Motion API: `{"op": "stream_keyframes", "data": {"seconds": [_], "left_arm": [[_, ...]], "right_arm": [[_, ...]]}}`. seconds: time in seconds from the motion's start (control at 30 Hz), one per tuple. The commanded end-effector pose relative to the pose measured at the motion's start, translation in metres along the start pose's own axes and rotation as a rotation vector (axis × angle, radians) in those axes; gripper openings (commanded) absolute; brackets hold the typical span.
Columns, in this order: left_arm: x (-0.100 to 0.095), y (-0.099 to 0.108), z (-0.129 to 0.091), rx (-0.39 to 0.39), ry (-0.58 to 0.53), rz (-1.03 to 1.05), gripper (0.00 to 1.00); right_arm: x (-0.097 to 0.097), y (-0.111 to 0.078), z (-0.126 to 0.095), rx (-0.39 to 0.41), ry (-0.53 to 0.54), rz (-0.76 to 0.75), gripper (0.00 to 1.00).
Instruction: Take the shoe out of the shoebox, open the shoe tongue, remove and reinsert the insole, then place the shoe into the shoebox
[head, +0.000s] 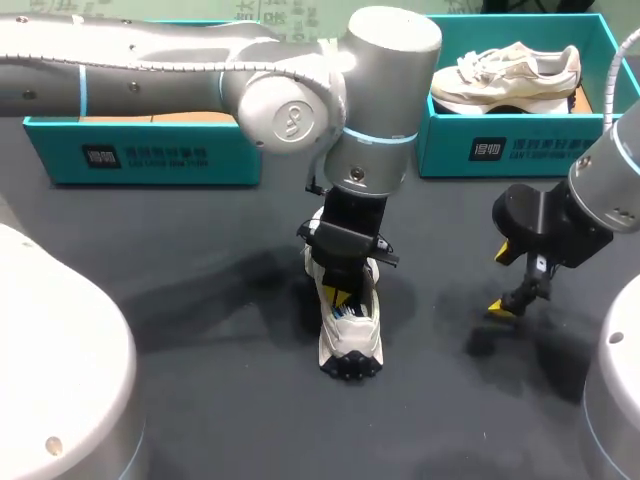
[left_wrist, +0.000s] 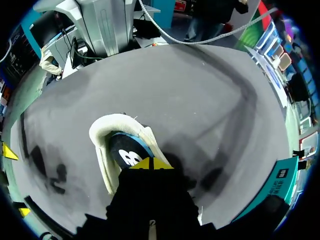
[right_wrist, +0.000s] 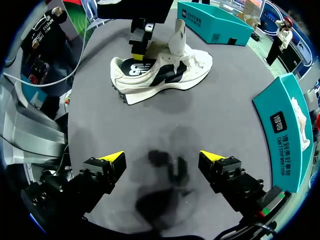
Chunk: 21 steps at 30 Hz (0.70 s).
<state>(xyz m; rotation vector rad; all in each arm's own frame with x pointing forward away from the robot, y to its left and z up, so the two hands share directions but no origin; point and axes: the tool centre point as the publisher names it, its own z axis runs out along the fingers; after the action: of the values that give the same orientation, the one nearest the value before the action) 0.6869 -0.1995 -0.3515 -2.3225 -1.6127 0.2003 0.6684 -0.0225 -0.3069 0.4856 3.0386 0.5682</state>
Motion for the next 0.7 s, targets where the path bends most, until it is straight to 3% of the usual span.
{"op": "stream_keyframes", "data": {"seconds": [0.03,0.2,0.4,0.5,0.7], "left_arm": [[-0.009,0.009,0.016,0.017,0.006,0.0,0.0],[-0.008,0.01,0.018,0.024,-0.006,-0.003,0.0],[-0.007,-0.006,0.005,-0.008,-0.038,0.015,0.0],[-0.014,-0.01,0.017,-0.015,-0.007,0.02,0.0],[-0.023,0.011,0.051,0.006,0.016,-0.039,0.0]], "right_arm": [[0.002,0.0,0.0,0.002,-0.003,0.001,1.0],[0.002,0.0,0.0,0.002,-0.003,0.001,1.0],[0.002,0.0,0.0,0.002,-0.003,0.001,1.0],[0.002,0.0,0.0,0.002,-0.003,0.001,1.0],[0.002,0.0,0.0,0.002,-0.003,0.001,1.0]]}}
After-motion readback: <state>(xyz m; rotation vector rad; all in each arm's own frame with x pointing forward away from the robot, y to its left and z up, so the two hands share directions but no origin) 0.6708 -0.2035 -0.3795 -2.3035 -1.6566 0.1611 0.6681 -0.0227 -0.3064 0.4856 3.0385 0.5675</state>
